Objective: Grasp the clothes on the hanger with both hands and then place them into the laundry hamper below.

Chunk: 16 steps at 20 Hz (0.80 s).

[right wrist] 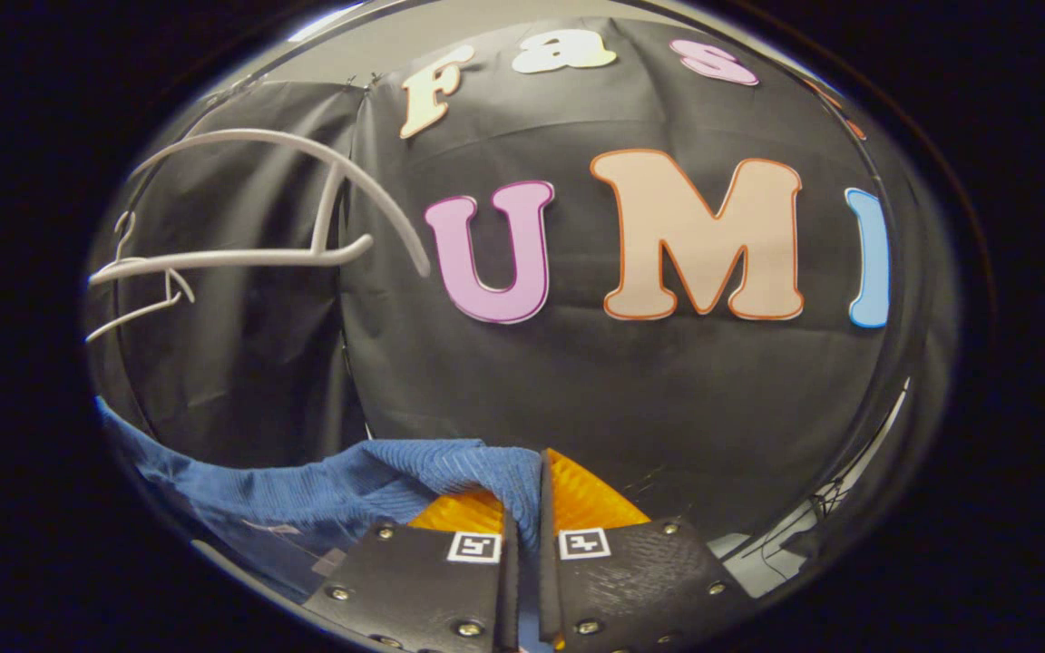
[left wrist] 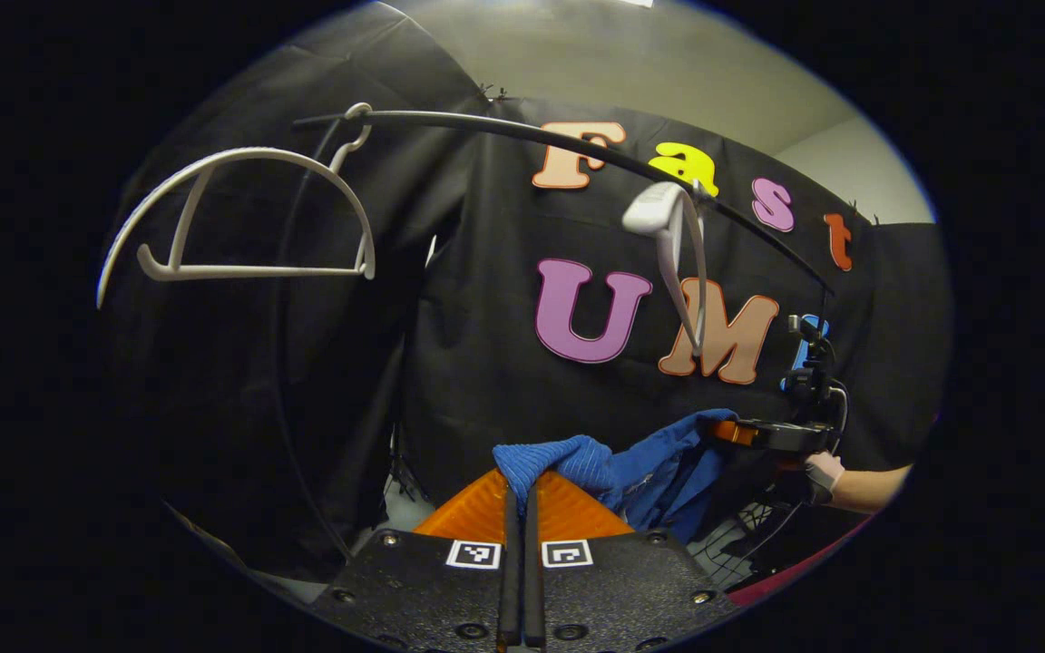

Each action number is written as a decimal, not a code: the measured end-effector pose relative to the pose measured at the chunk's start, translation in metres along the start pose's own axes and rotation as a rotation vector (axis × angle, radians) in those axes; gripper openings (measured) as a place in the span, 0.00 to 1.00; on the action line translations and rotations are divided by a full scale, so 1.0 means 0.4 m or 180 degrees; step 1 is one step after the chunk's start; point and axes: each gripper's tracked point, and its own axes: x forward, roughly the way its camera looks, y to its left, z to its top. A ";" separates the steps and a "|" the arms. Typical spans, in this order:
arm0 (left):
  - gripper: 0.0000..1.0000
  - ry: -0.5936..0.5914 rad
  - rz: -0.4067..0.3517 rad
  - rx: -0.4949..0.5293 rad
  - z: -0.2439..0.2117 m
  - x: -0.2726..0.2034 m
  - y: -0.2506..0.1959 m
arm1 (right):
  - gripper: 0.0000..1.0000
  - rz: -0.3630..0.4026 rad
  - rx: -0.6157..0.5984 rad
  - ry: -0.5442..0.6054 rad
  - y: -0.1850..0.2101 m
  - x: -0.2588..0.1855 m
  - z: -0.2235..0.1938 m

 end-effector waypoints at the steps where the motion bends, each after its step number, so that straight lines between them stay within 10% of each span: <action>1: 0.02 0.0052 -0.0022 0.0062 -0.017 0.012 -0.011 | 0.09 0.0038 0.0000 0.0023 0.012 -0.009 -0.011; 16: 0.02 0.0252 -0.1085 0.0638 -0.162 0.274 -0.367 | 0.09 0.0676 0.0190 -0.0110 0.237 -0.101 0.022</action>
